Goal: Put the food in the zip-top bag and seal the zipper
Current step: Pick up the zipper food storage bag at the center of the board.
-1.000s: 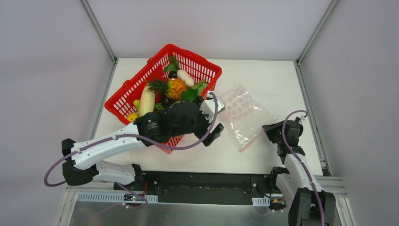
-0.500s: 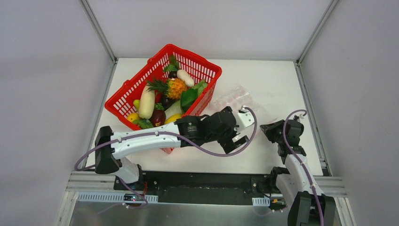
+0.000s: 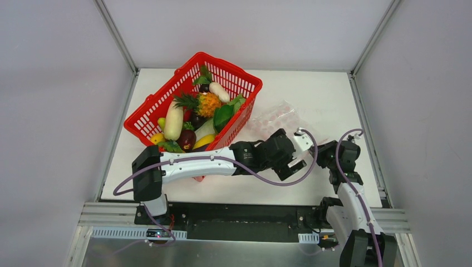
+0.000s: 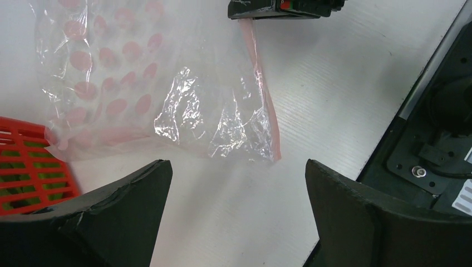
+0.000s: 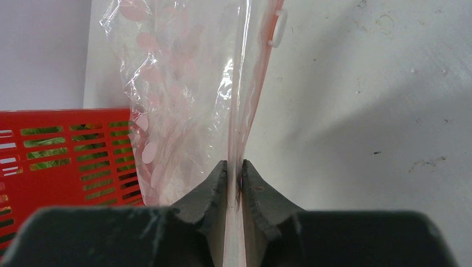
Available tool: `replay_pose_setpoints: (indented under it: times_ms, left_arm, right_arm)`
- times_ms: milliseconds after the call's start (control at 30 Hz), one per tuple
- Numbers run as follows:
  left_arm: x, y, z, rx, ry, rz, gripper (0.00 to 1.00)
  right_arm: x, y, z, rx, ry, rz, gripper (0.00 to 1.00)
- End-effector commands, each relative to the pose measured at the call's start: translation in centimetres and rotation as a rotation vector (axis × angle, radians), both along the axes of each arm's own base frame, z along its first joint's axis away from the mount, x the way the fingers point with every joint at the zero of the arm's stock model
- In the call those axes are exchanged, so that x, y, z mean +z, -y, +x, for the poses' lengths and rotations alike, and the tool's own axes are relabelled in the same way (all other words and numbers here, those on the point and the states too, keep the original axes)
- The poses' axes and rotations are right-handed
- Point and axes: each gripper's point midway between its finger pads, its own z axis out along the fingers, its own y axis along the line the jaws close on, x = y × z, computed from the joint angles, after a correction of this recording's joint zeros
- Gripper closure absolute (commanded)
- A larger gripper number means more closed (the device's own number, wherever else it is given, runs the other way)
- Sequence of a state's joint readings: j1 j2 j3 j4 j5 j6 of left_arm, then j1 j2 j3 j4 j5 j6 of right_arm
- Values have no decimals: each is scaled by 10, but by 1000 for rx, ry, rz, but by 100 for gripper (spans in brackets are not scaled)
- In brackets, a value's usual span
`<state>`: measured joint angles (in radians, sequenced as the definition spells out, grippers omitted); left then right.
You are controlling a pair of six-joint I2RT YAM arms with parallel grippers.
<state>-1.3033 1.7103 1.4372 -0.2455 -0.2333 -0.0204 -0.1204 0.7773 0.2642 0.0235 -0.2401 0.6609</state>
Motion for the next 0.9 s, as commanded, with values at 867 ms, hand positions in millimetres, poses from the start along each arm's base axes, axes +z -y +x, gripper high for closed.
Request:
replay_pose_setpoints:
  times_ms: [867]
  left_arm:
    - [-44,24,13,85,19,-42,15]
  right_arm:
    - [46,-19,2,84,108,81,83]
